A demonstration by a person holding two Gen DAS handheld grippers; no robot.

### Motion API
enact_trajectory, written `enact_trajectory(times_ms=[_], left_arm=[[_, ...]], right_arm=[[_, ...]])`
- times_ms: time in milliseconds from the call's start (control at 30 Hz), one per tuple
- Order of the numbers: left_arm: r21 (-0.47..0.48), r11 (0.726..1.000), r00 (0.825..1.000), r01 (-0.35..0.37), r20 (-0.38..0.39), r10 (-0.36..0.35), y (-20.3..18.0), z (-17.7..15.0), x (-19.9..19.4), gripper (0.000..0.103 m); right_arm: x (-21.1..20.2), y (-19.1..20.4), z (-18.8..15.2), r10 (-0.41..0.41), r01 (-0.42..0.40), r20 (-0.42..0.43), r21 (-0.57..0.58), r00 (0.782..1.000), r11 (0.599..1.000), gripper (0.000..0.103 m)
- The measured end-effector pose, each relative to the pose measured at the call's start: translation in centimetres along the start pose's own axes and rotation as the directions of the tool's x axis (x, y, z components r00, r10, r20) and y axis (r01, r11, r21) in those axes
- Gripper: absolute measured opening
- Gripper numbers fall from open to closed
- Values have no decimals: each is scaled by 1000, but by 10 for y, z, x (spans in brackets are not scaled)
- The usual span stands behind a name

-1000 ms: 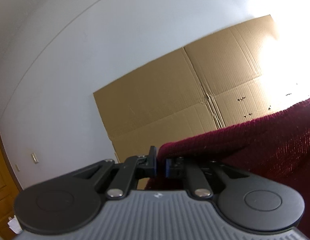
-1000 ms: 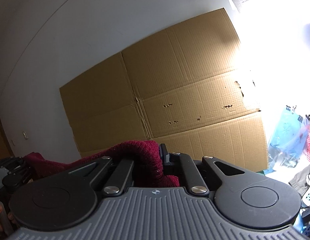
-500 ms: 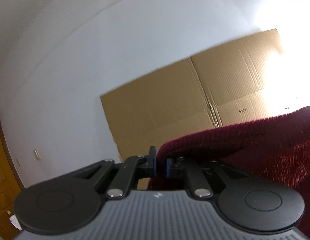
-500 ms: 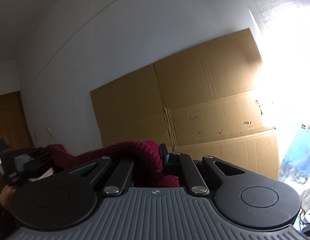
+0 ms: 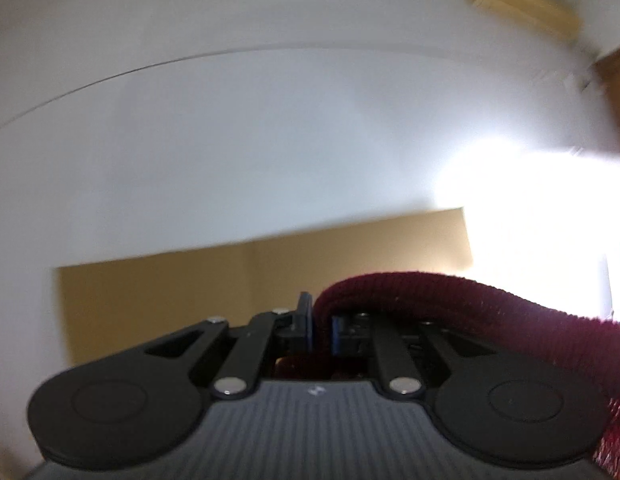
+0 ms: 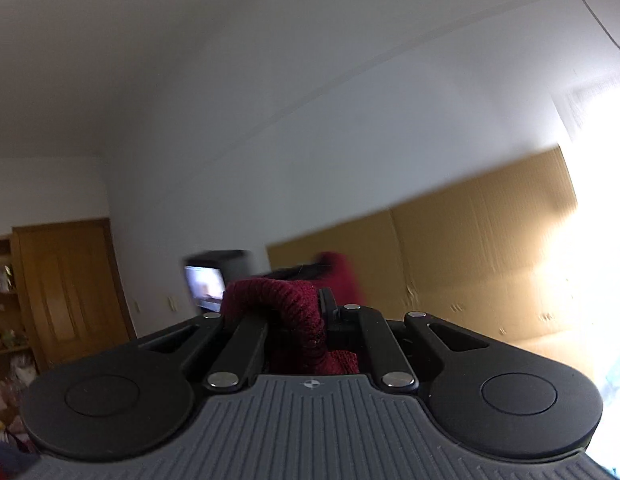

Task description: Fold clothes

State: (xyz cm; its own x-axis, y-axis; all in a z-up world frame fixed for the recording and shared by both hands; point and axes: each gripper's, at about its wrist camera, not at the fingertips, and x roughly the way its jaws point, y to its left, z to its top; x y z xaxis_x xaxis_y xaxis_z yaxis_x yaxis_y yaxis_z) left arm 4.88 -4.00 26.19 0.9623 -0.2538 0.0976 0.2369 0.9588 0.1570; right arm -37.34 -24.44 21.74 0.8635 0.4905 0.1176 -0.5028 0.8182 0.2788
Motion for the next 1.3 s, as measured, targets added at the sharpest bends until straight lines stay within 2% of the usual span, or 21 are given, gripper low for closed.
enact_trajectory(times_ms=[100,167,200,267,367,433,500,600,633,667,733,800,833,900,933,967,1067,1100,1133,1200,1300], left_arm=[[-20,995,995,99,-24,-99,-5,-16,18,18],[-2,986,984,165,-69,-165,-6,-41,31,30],[38,981,977,189,-106,-184,-7,-61,37,45],[147,967,966,207,-187,-178,-5,-108,45,52],[294,923,917,248,-377,-126,18,-205,61,52],[360,896,867,260,-496,-52,41,-270,69,48],[410,876,801,254,-597,48,73,-334,71,46],[430,870,701,242,-697,150,123,-399,63,47],[428,870,678,243,-717,163,135,-411,57,48],[419,874,665,246,-729,162,145,-417,48,49],[402,880,639,253,-752,160,165,-430,31,57],[384,887,612,258,-775,157,185,-443,14,65],[379,886,605,268,-782,152,191,-448,4,65],[357,887,607,293,-786,116,190,-448,-11,64],[318,900,603,298,-793,81,188,-444,-13,64],[276,916,607,291,-793,47,185,-437,-17,64],[161,964,656,210,-755,-17,185,-409,-19,67],[119,978,674,169,-739,-26,187,-399,-16,75],[72,990,689,122,-724,-32,188,-389,-10,84],[46,998,708,37,-706,7,189,-374,-13,95],[48,995,719,-86,-688,96,190,-355,-27,97]], right_arm=[[19,28,-11,29,-29,-15,21,999,999,6],[44,42,-34,29,-27,-60,32,998,999,6],[58,46,-51,14,-11,-89,35,996,999,6],[89,48,-92,-28,38,-167,56,986,998,6],[131,38,-167,-86,126,-316,110,945,986,8],[160,28,-223,-118,189,-417,133,901,973,12],[189,22,-280,-161,232,-518,76,840,970,16],[228,9,-352,-205,274,-683,-7,701,962,46],[239,0,-361,-209,294,-729,-12,652,956,45],[243,-4,-371,-191,305,-769,5,610,952,45],[241,-18,-383,-110,305,-826,78,553,949,47],[227,-30,-377,-70,265,-856,81,513,961,51],[218,-32,-371,-84,247,-856,52,509,968,55],[203,-45,-350,-132,243,-836,2,533,970,64],[200,-60,-345,-157,277,-822,1,547,961,75],[210,-82,-346,-180,318,-815,6,550,948,79],[238,-146,-348,-251,439,-795,22,552,898,81],[247,-168,-349,-274,477,-788,28,551,878,81],[257,-187,-352,-295,515,-789,32,539,857,81],[279,-221,-363,-324,588,-808,35,493,808,80],[313,-257,-378,-318,642,-825,68,467,764,79]])
